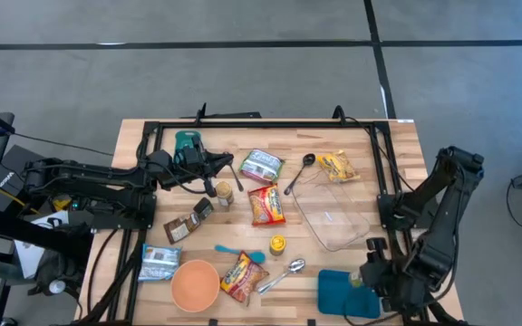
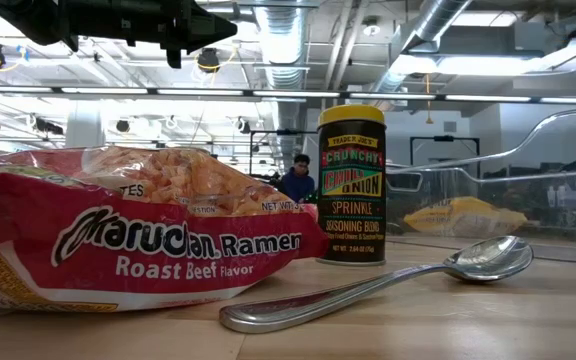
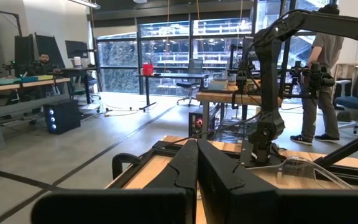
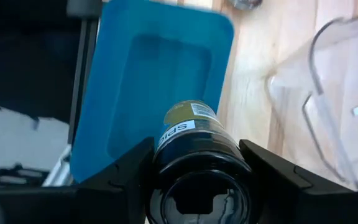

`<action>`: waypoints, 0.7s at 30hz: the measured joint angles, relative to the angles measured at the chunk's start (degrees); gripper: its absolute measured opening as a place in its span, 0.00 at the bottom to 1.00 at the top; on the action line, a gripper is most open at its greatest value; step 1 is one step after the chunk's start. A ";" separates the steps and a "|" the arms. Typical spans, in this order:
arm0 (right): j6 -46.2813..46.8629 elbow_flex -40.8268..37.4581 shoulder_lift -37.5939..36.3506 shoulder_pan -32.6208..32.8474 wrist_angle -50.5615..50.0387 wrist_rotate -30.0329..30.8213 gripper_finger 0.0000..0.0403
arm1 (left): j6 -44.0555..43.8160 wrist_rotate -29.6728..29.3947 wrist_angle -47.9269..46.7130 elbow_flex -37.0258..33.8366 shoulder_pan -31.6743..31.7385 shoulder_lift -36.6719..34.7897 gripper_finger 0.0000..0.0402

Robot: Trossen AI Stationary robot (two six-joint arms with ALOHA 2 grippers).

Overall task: Pick & Place Food Item
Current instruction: Put the black spice bottle into the blue bin

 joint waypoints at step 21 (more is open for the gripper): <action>0.04 0.00 6.18 0.62 0.66 -5.15 0.50 | 0.00 0.01 -0.01 0.00 -0.01 0.00 0.00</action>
